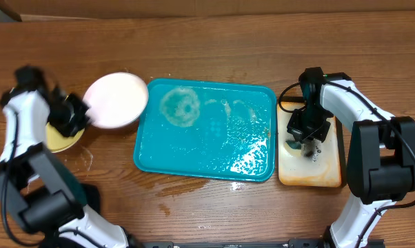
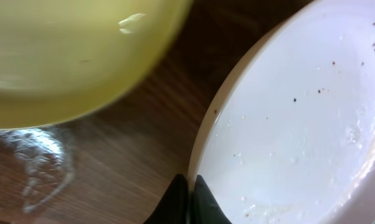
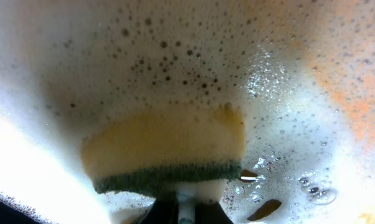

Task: Clean dirty plates on tray and stack at the side
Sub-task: 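Carry the white plate left onto the yellow plate stack, then release the white plate on the stack and raise the left gripper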

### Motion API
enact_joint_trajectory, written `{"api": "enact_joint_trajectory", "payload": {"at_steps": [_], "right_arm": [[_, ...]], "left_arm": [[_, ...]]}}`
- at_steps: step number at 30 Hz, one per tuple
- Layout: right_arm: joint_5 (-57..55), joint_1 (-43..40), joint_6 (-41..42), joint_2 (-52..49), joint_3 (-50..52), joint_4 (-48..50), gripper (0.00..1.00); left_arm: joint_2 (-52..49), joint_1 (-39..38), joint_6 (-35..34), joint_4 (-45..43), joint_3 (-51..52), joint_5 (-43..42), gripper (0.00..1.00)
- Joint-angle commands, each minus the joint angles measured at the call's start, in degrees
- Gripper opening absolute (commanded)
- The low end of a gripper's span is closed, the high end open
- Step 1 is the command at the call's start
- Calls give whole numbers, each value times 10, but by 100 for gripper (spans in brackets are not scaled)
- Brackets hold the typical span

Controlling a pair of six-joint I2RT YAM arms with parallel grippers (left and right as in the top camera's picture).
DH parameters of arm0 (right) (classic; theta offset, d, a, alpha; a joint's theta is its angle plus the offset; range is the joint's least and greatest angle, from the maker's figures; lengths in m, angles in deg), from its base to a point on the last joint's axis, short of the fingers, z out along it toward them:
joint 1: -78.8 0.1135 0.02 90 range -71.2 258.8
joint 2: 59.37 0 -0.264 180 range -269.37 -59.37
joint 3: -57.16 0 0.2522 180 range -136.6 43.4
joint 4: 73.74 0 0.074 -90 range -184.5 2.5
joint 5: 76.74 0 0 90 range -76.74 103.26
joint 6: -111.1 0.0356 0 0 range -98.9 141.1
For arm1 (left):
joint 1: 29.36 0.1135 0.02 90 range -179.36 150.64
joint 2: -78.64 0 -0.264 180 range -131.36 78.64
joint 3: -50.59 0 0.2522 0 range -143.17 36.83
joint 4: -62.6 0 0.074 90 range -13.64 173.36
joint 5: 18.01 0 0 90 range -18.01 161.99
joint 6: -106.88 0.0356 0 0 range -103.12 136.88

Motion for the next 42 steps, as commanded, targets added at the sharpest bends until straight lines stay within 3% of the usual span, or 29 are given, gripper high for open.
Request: {"api": "enact_joint_trajectory", "payload": {"at_steps": [1,7,11,23,31,32,34,38,42], "right_arm": [[19,3,-4,-10,18,-6,4],[19,3,-4,-10,18,-10,4],[19,3,-4,-10,18,-13,4],[19,3,-4,-10,18,-25,4],[19,3,-7,-10,18,-30,4],[19,3,-8,-10,18,-30,4],[19,3,-9,-10,18,-30,4],[18,3,-9,-10,18,-32,4],[18,3,-9,-10,18,-31,4]], "left_arm": [[66,66,21,-24,40,-54,4],[80,186,-5,-72,71,-55,5],[80,226,-9,-108,90,-51,4],[36,197,-63,-173,105,42,4],[-32,198,-71,-185,105,36,4],[-32,198,-71,-188,105,37,8],[-31,198,-67,-195,103,37,26],[-31,197,-54,-196,95,38,35],[-31,198,-54,-196,94,37,51]]}}
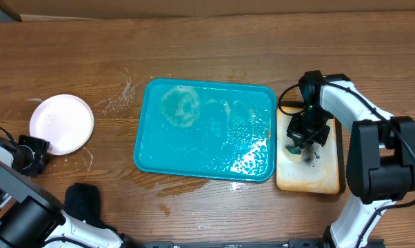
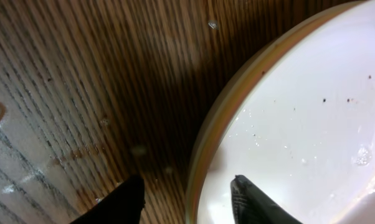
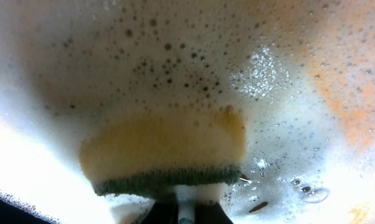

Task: Clean dirty plates on tray and stack at the side
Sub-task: 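Release the white plate on the stack and raise the left gripper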

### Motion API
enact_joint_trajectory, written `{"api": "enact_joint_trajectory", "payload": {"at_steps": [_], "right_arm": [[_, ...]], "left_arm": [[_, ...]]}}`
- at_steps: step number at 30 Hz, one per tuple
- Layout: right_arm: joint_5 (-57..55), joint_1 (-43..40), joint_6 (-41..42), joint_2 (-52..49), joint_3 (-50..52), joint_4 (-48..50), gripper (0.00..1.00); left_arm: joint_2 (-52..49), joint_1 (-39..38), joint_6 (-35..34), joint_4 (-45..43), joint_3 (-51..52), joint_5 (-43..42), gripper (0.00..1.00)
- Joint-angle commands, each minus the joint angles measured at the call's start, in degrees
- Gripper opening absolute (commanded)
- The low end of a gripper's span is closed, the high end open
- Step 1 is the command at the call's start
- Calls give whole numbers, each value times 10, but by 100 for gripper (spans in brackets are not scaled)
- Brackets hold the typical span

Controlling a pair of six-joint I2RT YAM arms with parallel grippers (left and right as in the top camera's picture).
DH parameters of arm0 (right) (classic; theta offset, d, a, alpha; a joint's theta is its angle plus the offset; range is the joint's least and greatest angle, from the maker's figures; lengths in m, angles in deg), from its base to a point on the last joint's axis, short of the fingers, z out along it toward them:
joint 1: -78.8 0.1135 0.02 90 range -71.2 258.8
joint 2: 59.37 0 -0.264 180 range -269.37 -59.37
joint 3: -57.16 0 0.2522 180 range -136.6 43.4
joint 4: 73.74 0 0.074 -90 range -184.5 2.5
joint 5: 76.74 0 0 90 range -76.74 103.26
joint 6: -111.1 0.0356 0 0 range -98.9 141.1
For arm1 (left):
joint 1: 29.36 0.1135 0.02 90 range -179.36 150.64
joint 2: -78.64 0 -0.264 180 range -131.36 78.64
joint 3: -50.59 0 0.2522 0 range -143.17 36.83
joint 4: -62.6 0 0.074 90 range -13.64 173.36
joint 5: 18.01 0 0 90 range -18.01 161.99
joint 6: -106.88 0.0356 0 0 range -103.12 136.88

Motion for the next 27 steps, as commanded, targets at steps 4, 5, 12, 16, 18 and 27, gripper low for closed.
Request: {"api": "enact_joint_trajectory", "payload": {"at_steps": [4,5,12,16,18,27], "right_arm": [[5,2,-2,-10,12,-2,4],[5,2,-2,-10,12,-2,4],[5,2,-4,-10,12,0,4],[4,2,-4,-10,12,9,4],[0,2,-4,-10,12,14,4],[-50,2,-4,-10,9,43,4]], "left_arm": [[-3,-6,16,15,-22,-1,59],[-1,-9,25,19,-30,-7,64],[50,-40,37,94,-119,-12,85],[103,-61,40,136,-170,-1,83],[132,-75,40,154,-186,13,82],[273,-174,61,217,-204,78,87]]}}
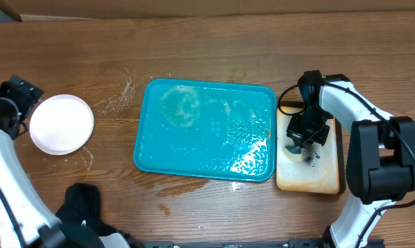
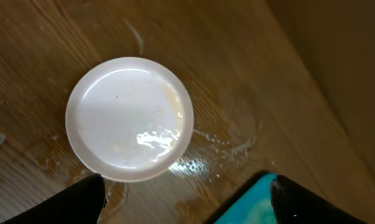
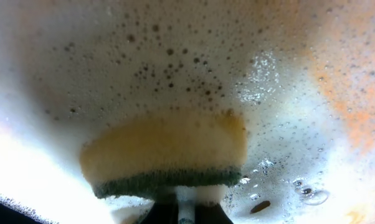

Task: Clean dirty plates on tray and stack at the side
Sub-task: 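Release the white plate on the stack and raise the left gripper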

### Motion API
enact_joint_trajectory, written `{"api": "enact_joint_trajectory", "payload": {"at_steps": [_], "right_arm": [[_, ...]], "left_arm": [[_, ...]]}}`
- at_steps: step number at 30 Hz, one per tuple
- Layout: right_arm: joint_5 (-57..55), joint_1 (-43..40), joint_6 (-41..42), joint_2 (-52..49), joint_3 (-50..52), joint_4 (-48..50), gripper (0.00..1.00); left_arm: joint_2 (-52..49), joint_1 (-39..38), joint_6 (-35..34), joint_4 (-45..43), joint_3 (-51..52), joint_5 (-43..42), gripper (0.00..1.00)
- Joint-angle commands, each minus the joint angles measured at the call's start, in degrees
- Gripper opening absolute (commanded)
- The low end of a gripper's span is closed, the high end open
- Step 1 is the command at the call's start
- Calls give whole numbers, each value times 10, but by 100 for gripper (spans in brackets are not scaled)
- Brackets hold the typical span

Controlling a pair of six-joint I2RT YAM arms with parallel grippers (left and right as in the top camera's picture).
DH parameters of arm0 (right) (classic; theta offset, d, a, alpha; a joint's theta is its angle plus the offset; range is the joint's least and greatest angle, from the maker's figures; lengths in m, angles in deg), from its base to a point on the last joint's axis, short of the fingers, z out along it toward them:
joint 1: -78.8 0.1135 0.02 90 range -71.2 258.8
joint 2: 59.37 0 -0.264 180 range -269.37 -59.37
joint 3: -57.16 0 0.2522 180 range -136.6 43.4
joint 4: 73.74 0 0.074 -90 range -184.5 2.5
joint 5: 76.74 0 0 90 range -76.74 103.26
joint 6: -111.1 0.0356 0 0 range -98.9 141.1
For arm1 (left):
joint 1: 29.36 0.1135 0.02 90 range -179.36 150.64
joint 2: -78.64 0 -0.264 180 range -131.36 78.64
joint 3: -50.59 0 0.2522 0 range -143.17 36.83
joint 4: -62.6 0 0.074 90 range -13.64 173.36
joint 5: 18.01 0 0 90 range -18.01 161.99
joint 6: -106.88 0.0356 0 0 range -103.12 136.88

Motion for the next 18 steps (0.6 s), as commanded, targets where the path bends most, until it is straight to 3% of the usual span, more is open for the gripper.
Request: {"api": "enact_joint_trajectory", "payload": {"at_steps": [1,3,9,12,14,16,18], "right_arm": [[-40,1,-2,-10,5,27,4],[-41,1,-2,-10,-3,28,4],[-63,1,-2,3,-33,28,4],[-65,1,-4,23,-48,26,10],[-65,1,-4,41,-55,24,25],[-65,1,-5,61,-58,21,66],[-64,1,-9,82,-58,17,76]], "left_arm": [[54,-48,29,18,-12,42,88],[81,-83,41,34,-12,54,97],[131,-187,67,97,-12,73,100],[141,-229,71,122,-12,73,100],[144,-250,71,135,-12,73,100],[145,-266,71,141,-12,73,100],[145,-279,71,142,-12,73,100]]}}
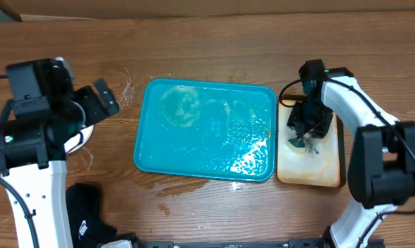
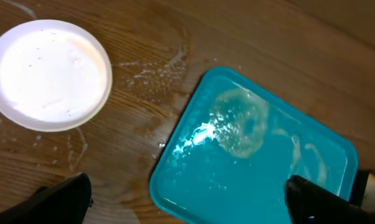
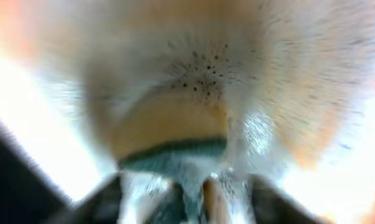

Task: Clean dirty plates on tray and stack at the side
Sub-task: 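Release the white plate on the stack and raise the left gripper, then release the sponge in the wooden tray and lift the right gripper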

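A white plate [image 2: 47,74] lies on the wood left of the teal tray [image 2: 256,168]; in the overhead view only a sliver of the plate [image 1: 78,140] shows under my raised left arm. The tray [image 1: 194,151] holds soapy water and no plates. My left gripper [image 2: 187,202] hangs high with its jaws wide open and nothing between them, and overhead the left gripper [image 1: 105,98] sits near the tray's left edge. My right gripper [image 3: 187,199] is over the foamy basin [image 1: 318,172]; its view is blurred, with the fingers spread beside the yellow-green sponge [image 3: 175,134].
Water splashes [image 1: 118,96] mark the wood between the plate and the tray. A black object [image 1: 87,217] lies at the front left by the arm's base. A cardboard wall runs along the table's far edge.
My left gripper has risen and swung right, from over the plate to where it sees the tray's left half. The right gripper's fingers, shut on the sponge before, now appear spread apart.
My left gripper held the white plate beside a yellow one at the far left. Then the white plate sat on the yellow one and the gripper was open beside it. It then stood higher, and now higher still. The right gripper kept the sponge in the foam throughout.
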### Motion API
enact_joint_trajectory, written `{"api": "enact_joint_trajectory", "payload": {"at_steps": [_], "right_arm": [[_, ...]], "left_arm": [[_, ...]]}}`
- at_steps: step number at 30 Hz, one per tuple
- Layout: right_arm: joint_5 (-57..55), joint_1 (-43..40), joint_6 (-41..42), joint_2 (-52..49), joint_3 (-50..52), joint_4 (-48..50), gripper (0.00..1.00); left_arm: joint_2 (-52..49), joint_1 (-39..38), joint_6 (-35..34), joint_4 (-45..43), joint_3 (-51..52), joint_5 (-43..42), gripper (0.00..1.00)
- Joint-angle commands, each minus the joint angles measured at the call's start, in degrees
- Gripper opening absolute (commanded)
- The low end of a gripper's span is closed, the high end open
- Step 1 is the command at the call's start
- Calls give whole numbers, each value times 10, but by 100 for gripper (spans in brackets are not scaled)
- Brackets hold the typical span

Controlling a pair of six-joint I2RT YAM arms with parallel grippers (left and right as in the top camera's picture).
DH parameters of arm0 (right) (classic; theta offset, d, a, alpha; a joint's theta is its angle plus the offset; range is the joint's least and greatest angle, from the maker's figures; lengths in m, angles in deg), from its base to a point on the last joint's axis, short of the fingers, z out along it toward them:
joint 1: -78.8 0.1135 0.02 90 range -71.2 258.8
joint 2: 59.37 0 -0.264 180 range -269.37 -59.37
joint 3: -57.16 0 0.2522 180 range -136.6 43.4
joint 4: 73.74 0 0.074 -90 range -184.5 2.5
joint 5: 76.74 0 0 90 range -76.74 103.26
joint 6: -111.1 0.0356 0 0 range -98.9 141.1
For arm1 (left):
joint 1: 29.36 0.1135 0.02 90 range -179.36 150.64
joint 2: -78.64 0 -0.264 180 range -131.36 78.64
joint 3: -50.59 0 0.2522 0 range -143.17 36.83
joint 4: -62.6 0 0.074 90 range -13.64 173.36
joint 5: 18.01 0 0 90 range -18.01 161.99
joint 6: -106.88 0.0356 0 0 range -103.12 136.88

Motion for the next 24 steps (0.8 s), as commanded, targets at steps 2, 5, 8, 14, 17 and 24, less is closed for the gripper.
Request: {"api": "enact_joint_trajectory", "payload": {"at_steps": [2,5,8,14,17,24], "right_arm": [[-12,-1,-11,66,-20,-7,81],[-13,-1,-14,94,-20,-19,81],[-13,-1,-15,128,-20,-26,81],[-12,-1,-51,234,-24,-12,89],[-12,-1,-91,305,-28,16,90],[-12,-1,-152,479,-30,92,97]], "left_arm": [[8,-22,13,2,-11,10,100],[8,-28,12,1,-11,3,100],[8,-32,16,2,-11,0,100],[10,-54,59,7,-11,0,100],[10,-67,64,14,-11,8,100],[10,-88,64,37,-11,9,100]]}}
